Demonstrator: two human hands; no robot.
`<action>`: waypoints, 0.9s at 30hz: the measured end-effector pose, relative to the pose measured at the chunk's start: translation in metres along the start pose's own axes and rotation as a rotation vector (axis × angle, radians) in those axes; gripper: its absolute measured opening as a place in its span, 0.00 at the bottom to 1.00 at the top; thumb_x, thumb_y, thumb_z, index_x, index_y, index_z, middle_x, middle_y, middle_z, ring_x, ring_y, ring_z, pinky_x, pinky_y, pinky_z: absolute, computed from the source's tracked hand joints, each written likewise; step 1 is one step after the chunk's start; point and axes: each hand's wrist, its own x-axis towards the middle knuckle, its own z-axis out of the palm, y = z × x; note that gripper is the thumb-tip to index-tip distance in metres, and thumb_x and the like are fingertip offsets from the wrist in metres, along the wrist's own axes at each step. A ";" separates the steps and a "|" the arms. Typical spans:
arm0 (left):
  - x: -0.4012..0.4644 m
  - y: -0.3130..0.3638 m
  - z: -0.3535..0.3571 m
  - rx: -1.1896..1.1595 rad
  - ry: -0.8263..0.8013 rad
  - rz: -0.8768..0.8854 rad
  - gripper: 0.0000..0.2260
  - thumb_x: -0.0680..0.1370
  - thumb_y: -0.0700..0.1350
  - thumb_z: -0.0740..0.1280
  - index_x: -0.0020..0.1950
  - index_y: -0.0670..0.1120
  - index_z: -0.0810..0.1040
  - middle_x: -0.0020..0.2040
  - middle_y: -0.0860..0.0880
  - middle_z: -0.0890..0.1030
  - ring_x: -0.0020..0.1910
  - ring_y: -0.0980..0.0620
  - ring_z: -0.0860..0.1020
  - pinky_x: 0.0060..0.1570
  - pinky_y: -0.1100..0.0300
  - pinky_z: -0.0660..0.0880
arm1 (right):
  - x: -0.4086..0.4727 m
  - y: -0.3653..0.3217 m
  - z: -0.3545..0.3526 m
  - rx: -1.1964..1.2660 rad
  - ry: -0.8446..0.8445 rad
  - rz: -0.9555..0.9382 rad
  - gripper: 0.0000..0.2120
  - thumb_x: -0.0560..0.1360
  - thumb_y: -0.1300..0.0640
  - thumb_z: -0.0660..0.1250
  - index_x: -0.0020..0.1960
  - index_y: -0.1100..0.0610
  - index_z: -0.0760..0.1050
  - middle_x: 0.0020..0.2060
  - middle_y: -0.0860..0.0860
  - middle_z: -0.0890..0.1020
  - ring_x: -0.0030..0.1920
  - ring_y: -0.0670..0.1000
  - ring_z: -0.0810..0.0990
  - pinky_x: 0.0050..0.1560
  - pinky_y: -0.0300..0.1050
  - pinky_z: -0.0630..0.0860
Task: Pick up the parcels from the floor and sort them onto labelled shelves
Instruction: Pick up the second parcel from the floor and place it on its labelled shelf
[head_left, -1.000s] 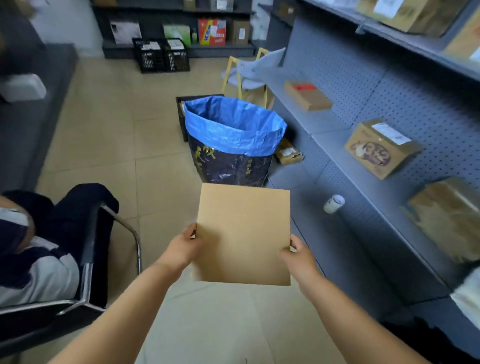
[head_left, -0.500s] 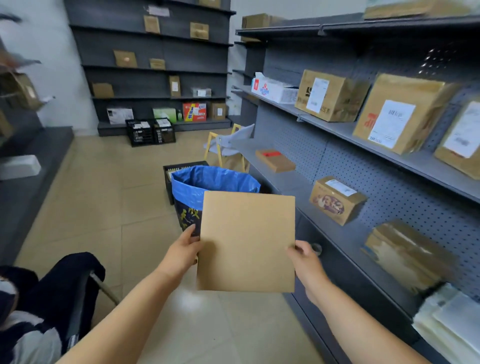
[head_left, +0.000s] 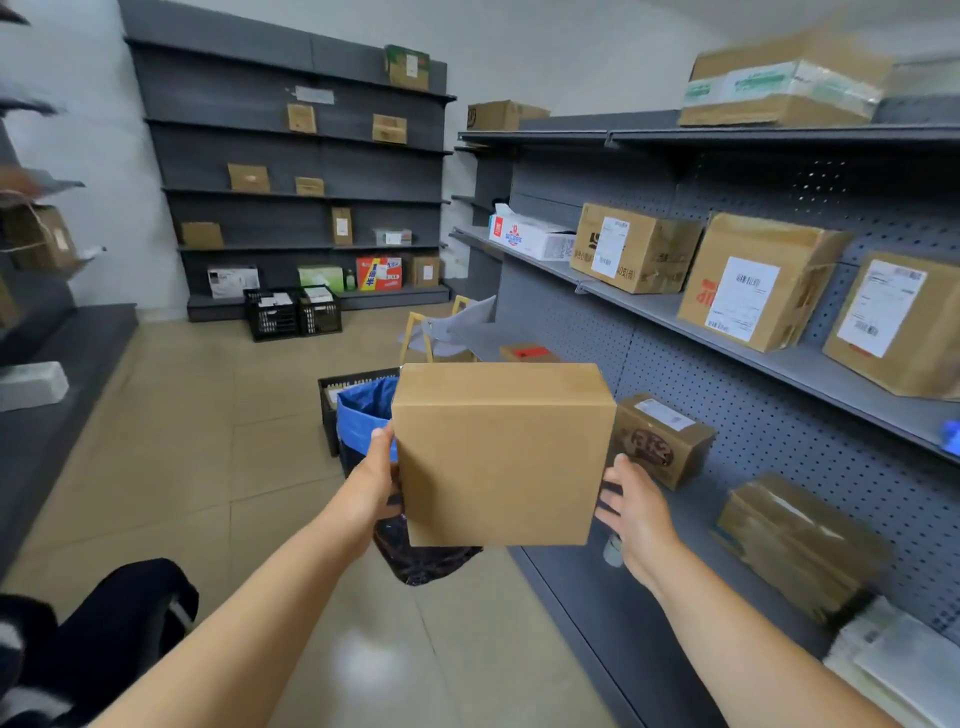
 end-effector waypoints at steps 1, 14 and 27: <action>-0.002 0.003 -0.002 0.002 -0.005 0.003 0.18 0.81 0.58 0.44 0.58 0.56 0.70 0.49 0.50 0.76 0.51 0.48 0.74 0.57 0.52 0.69 | -0.001 -0.001 0.000 0.019 -0.004 -0.001 0.15 0.81 0.54 0.53 0.59 0.63 0.69 0.43 0.52 0.78 0.58 0.59 0.78 0.57 0.51 0.72; -0.005 0.033 -0.031 -0.002 -0.084 0.047 0.21 0.80 0.60 0.44 0.51 0.57 0.76 0.56 0.47 0.80 0.61 0.46 0.74 0.67 0.42 0.63 | -0.011 -0.015 0.001 0.064 -0.064 0.081 0.13 0.80 0.48 0.52 0.50 0.47 0.75 0.51 0.47 0.81 0.57 0.53 0.76 0.64 0.55 0.70; -0.017 0.041 -0.031 -0.053 -0.154 0.063 0.07 0.73 0.35 0.62 0.46 0.46 0.67 0.43 0.46 0.76 0.40 0.49 0.75 0.35 0.57 0.68 | -0.019 -0.016 -0.011 -0.031 -0.078 0.178 0.29 0.74 0.33 0.50 0.54 0.52 0.78 0.51 0.55 0.85 0.55 0.57 0.81 0.60 0.59 0.75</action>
